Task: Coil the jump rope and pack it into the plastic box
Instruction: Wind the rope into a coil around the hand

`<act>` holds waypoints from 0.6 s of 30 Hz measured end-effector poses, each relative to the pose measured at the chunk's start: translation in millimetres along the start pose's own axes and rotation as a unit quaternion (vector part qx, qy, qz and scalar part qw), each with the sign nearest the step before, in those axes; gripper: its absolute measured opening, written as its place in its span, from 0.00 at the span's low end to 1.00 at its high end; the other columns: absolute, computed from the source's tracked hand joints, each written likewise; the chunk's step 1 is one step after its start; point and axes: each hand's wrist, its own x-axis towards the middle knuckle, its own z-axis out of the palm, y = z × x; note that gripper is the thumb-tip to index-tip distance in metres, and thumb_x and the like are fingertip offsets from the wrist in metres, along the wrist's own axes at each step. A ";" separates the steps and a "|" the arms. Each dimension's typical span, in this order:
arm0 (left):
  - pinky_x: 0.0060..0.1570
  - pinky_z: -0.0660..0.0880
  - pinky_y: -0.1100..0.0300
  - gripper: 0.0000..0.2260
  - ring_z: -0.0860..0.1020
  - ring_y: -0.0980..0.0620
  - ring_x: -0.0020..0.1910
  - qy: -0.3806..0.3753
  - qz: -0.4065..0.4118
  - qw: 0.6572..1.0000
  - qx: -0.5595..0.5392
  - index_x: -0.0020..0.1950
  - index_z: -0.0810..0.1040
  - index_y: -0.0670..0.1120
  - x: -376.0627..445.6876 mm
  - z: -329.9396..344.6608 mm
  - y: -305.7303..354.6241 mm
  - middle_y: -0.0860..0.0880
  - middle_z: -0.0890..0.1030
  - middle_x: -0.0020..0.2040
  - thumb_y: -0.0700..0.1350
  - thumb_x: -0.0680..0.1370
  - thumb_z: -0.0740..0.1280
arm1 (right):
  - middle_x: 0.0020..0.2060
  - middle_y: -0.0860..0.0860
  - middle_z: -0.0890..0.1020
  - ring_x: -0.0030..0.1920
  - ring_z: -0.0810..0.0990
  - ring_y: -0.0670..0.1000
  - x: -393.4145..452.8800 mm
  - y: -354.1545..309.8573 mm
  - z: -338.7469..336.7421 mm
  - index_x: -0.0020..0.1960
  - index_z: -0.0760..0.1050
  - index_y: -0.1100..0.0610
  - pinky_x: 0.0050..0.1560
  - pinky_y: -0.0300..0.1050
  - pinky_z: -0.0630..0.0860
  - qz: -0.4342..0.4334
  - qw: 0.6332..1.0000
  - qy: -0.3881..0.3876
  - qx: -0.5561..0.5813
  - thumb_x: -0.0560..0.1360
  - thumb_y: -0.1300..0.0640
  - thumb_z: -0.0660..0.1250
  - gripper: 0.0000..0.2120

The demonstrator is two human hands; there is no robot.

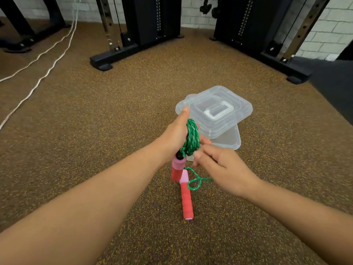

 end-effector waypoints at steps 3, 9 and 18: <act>0.29 0.72 0.66 0.39 0.77 0.50 0.26 -0.069 0.000 0.995 0.072 0.49 0.81 0.37 -5.4 -0.2 1.9 0.42 0.78 0.31 0.67 0.77 0.42 | 0.29 0.46 0.78 0.31 0.72 0.42 6.8 -7.0 -12.7 0.36 0.74 0.54 0.36 0.42 0.69 0.030 0.994 0.048 0.094 0.79 0.50 0.59 0.16; 0.28 0.65 0.58 0.35 0.64 0.49 0.18 -0.203 -0.036 0.969 0.138 0.43 0.75 0.42 -16.5 -0.5 1.1 0.48 0.69 0.19 0.65 0.78 0.38 | 0.26 0.47 0.67 0.31 0.66 0.50 22.0 3.2 -30.9 0.35 0.71 0.51 0.36 0.51 0.68 0.088 0.984 0.101 0.119 0.79 0.46 0.58 0.16; 0.25 0.64 0.63 0.21 0.61 0.57 0.15 -0.205 -0.038 0.978 0.018 0.37 0.79 0.46 -18.7 3.3 7.8 0.55 0.59 0.15 0.56 0.80 0.54 | 0.31 0.50 0.67 0.33 0.67 0.49 22.8 23.9 -17.5 0.46 0.71 0.62 0.36 0.48 0.70 0.127 0.978 0.116 0.116 0.80 0.46 0.52 0.20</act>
